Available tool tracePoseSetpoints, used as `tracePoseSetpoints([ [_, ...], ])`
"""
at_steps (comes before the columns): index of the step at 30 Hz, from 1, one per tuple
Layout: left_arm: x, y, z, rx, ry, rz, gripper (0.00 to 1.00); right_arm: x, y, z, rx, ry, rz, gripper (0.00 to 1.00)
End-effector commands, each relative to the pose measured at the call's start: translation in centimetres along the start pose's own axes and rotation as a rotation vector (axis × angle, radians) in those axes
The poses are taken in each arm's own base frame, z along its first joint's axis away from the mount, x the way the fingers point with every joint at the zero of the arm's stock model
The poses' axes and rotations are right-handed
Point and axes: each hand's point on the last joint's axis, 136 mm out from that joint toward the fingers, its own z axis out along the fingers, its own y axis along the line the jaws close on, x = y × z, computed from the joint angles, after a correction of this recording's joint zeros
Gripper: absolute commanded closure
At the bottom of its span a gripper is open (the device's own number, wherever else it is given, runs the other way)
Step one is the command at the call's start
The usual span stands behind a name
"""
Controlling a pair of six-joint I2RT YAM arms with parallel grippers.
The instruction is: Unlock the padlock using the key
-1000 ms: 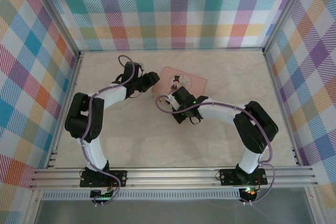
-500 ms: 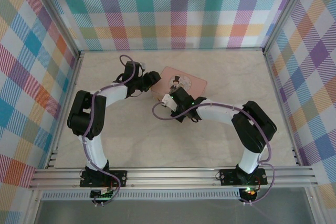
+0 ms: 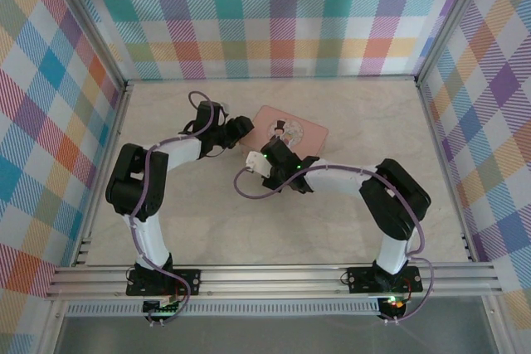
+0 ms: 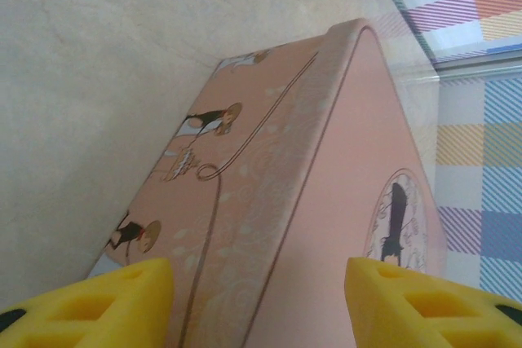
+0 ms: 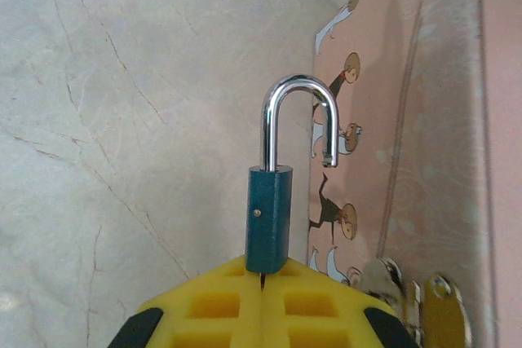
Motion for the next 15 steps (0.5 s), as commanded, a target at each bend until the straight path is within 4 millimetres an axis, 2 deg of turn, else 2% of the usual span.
tracePoseSetpoints([
  [1, -1.6, -1.0, -2.5, 0.025, -0.07, -0.001, 0.42, -2.1, -0.1, -2.0, 0.003, -0.101, 0.032, 1.0],
  [8, -1.6, 0.0, -5.6, 0.004, -0.129, -0.007, 0.39, -2.6, -0.3, -3.4, 0.013, -0.14, 0.075, 1.0],
  [10, -1.2, 0.2, -6.6, 0.001, -0.146, -0.006, 0.34, -2.7, -0.4, -3.8, 0.017, -0.153, 0.093, 1.0],
  [11, -1.0, 0.3, -6.9, -0.003, -0.151, -0.002, 0.02, -2.9, -0.5, -4.1, 0.021, -0.163, 0.102, 1.0],
  [15, -0.2, 0.8, -9.0, -0.055, -0.164, 0.035, 0.0, -3.4, -0.7, -5.4, 0.018, -0.198, 0.154, 1.0],
])
